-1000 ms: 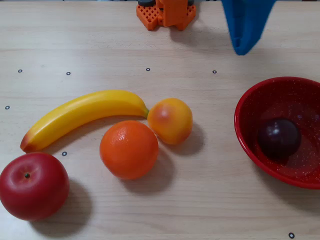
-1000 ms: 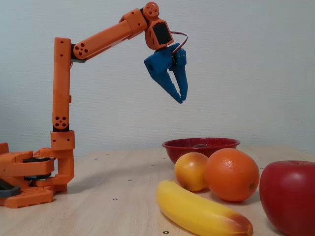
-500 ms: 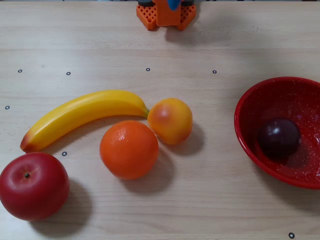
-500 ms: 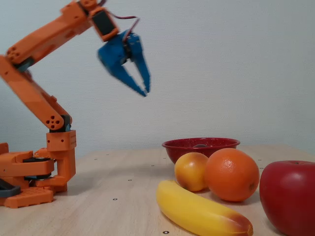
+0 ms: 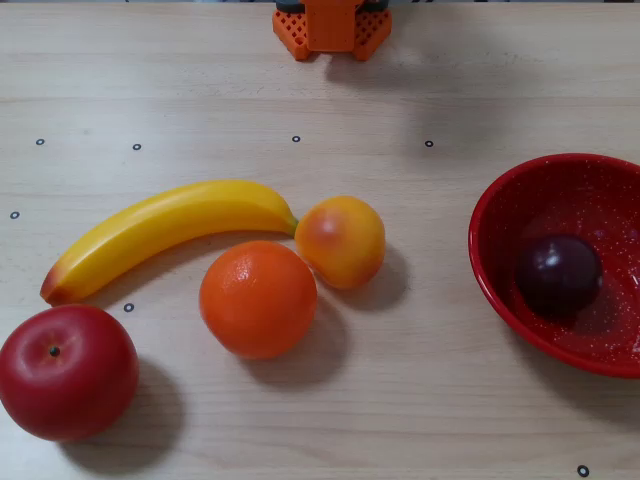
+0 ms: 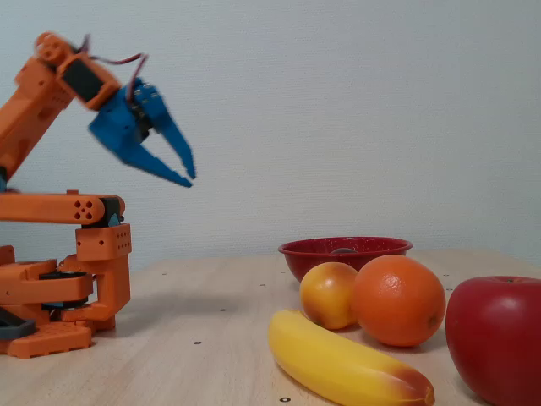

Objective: Put plum in the red bowl.

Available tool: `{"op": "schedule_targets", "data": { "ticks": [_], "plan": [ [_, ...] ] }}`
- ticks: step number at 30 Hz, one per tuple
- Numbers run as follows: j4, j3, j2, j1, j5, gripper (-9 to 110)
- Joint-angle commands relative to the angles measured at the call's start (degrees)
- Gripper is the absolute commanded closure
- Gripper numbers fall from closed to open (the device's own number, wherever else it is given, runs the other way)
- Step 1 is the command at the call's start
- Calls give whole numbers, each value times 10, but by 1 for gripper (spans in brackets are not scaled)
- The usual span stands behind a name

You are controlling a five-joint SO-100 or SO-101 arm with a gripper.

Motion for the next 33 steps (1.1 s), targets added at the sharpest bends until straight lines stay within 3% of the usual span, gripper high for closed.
{"op": "schedule_targets", "data": {
  "ticks": [1, 7, 20, 33],
  "plan": [
    [-11, 17, 27, 11, 0, 102],
    [-54, 91, 93, 10, 1, 102],
    [-322, 396, 164, 6, 35, 102],
    [-352, 531, 164, 4, 89, 102]
  ]
}}
